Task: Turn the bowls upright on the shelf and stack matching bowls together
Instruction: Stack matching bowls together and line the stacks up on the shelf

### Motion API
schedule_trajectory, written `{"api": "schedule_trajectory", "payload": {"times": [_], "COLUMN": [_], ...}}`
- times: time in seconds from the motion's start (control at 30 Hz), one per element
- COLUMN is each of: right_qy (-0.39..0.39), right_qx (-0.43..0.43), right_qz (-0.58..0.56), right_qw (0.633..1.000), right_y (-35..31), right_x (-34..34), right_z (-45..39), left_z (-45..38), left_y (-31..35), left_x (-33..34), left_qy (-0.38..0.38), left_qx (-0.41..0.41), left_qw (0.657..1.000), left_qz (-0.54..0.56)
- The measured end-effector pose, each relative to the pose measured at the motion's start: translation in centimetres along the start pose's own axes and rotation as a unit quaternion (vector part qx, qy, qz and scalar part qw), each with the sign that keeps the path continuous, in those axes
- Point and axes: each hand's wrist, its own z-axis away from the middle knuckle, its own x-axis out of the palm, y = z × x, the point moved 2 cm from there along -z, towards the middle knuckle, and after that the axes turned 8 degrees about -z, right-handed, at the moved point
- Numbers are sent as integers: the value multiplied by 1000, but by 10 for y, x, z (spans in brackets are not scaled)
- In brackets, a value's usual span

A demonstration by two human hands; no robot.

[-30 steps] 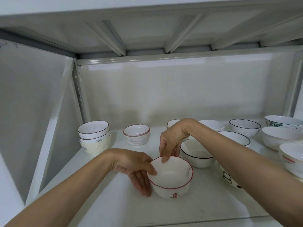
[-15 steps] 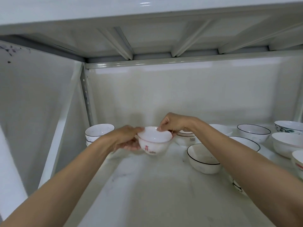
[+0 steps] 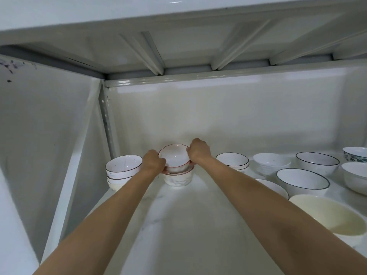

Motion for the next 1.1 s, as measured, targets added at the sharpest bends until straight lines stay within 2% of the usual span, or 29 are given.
{"api": "schedule_trajectory", "payload": {"times": [0.2,0.47,0.63,0.7,0.77,0.83,0.9,1.0,1.1], "right_qy": [1,2,-15,-16,-24,-41,-67,-105,-133], "right_qx": [20,18,7,0,4,7,19,45,57], "right_qz": [22,20,13,11,12,0,-5,40,134], "right_qw": [1000,1000,1000,1000,1000,999,998,993,980], "right_y": [11,16,15,17,20,28,37,53,73], "right_x": [11,10,-4,-17,-35,-55,-78,-116,-147], "right_z": [-1,4,6,9,14,18,25,41,55], "left_z": [-3,-13,11,24,38,53,69,91,112], "left_y": [3,-4,11,23,37,50,61,72,87], "left_x": [7,15,13,15,20,30,44,66,83], "left_qy": [28,-9,59,88,85,47,-35,-203,-303], "left_qx": [15,12,59,95,145,176,185,152,102], "left_qw": [996,994,982,980,980,981,981,967,947], "left_qz": [-86,-110,-168,-152,-107,-70,-40,7,-37]}}
